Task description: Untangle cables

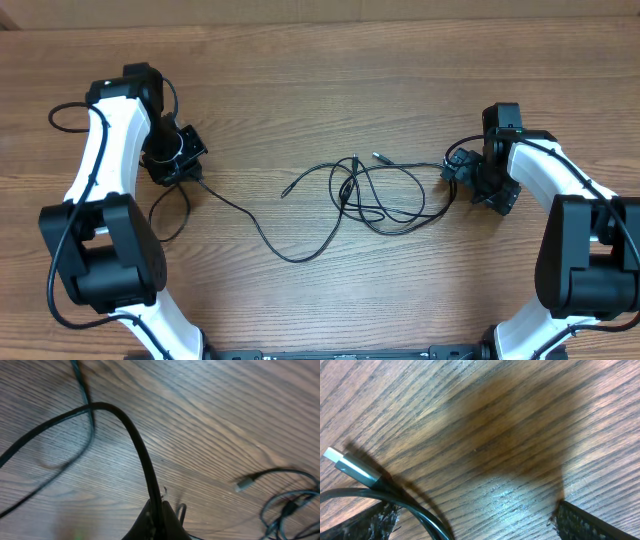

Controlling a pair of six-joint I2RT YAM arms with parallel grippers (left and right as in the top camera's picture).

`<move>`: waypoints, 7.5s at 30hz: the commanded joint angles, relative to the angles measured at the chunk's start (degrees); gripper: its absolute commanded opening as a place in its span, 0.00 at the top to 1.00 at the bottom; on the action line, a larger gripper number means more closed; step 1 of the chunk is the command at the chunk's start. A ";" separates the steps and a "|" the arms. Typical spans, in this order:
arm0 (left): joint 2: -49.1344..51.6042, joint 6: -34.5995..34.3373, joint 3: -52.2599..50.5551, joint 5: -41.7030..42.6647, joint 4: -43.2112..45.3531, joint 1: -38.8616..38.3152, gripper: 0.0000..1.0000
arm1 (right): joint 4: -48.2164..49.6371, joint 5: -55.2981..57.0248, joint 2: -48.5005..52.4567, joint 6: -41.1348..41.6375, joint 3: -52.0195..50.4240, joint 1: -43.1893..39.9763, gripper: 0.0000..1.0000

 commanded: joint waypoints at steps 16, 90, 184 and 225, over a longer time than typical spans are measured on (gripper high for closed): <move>1.51 5.05 26.97 1.73 -20.63 -0.74 0.15 | 0.96 -2.47 0.20 0.20 -1.22 -0.22 0.00; -4.92 -6.60 2.36 -8.72 -3.52 -7.52 0.96 | 1.16 -3.43 0.20 0.20 -1.22 -0.22 0.00; 11.39 15.21 20.98 -21.29 18.23 15.50 0.09 | 4.39 -3.74 0.20 0.22 -3.02 -0.22 0.00; 6.64 15.02 24.28 13.90 -4.87 -34.82 0.01 | 0.00 -16.70 -10.45 -8.68 0.87 -3.41 0.01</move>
